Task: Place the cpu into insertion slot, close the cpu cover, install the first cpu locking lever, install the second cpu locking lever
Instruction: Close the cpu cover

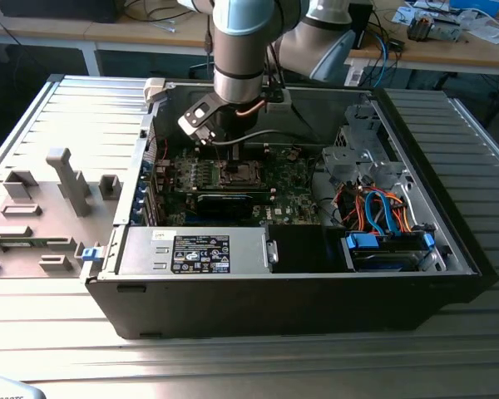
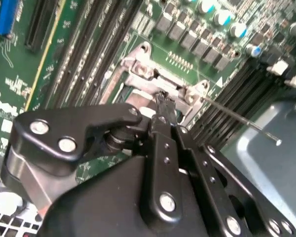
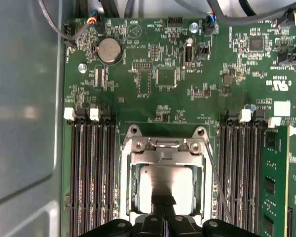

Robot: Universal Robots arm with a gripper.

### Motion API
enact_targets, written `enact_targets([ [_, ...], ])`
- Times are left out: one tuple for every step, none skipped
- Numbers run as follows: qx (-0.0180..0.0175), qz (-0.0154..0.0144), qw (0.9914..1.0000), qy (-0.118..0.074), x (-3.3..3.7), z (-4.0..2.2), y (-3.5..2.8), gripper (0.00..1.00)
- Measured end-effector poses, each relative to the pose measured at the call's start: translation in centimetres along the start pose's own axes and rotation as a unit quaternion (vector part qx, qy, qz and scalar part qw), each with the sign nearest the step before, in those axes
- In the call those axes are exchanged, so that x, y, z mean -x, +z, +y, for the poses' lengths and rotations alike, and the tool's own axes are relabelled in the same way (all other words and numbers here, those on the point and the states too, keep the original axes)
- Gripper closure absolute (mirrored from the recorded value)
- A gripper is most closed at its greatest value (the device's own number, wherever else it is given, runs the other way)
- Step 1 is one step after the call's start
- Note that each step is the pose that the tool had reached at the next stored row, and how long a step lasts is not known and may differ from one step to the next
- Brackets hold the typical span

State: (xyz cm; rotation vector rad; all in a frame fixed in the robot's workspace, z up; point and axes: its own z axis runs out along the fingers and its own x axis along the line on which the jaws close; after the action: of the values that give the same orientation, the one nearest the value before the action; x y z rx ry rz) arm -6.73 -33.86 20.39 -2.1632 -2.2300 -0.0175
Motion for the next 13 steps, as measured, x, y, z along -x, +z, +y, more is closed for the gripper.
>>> enact_targets([
  [-0.0001, 0.0004, 1.0, 0.0, -0.01, 0.16, -0.08, 0.89],
  [0.0, 0.0008, 1.0, 0.0, -0.02, 0.23, -0.18, 0.89],
  [-0.0004, 0.0007, 1.0, 0.0, -0.03, 0.27, -0.35, 0.89],
  [-0.001, 0.0002, 1.0, 0.0, -0.01, 0.28, -0.61, 0.89],
  [-0.0011, 0.0008, 1.0, 0.0, -0.02, 0.31, -0.8, 0.89],
  [-0.0016, 0.0011, 1.0, 0.0, -0.02, 0.38, -1.03, 0.89],
  [-0.0024, 0.0016, 1.0, 0.0, -0.02, 0.47, -1.15, 0.89],
  [-0.004, 0.0028, 0.99999, 0.0, -0.02, 0.69, -1.24, 0.89],
  [-0.0059, 0.0034, 0.99998, 0.0, -0.02, 0.91, -1.28, 0.89],
  [-0.0074, 0.0038, 0.99997, 0.0, -0.01, 1.1, -1.32, 0.89],
  [-0.0094, 0.0045, 0.99995, 0.0, 0.0, 1.35, -1.42, 0.89],
  [-0.0109, 0.005, 0.99993, 0.0, -0.01, 1.58, -1.69, 0.89],
  [-0.0112, 0.0051, 0.99992, 0.0, -0.01, 1.63, -1.89, 0.89],
])
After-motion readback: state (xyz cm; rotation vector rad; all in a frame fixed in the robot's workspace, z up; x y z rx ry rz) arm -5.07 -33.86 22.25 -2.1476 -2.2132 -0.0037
